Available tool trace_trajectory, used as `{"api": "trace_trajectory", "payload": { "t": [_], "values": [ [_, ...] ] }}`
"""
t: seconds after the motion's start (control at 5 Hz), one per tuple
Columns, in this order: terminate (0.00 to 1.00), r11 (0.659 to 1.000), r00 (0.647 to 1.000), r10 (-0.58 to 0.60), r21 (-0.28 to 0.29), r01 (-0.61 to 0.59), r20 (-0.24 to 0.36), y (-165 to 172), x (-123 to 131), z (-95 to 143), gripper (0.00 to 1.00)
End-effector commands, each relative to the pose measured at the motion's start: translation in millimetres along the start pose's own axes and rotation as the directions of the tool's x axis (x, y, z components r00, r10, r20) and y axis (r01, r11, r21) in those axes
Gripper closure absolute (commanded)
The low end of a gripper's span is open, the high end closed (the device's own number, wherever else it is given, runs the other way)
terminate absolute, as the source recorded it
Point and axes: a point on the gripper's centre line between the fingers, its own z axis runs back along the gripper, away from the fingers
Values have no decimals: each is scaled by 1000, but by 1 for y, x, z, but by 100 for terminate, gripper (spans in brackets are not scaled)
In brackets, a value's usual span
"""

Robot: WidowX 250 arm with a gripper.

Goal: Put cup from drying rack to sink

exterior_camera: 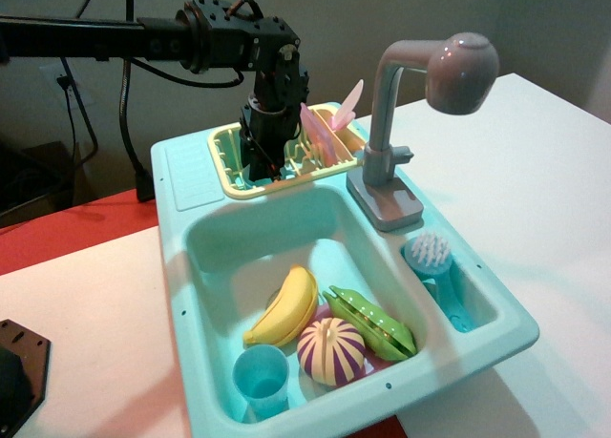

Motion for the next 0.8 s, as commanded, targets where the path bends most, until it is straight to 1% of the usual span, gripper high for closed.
{"api": "trace_trajectory", "payload": {
  "t": [0.0,0.2,0.6],
  "values": [
    [0,999,996,33,13,-34,86,9,-3,29,100],
    [0,999,995,38,16,-39,94,10,-4,31,100],
    [0,999,985,42,22,-47,166,12,-10,65,100]
  ]
}}
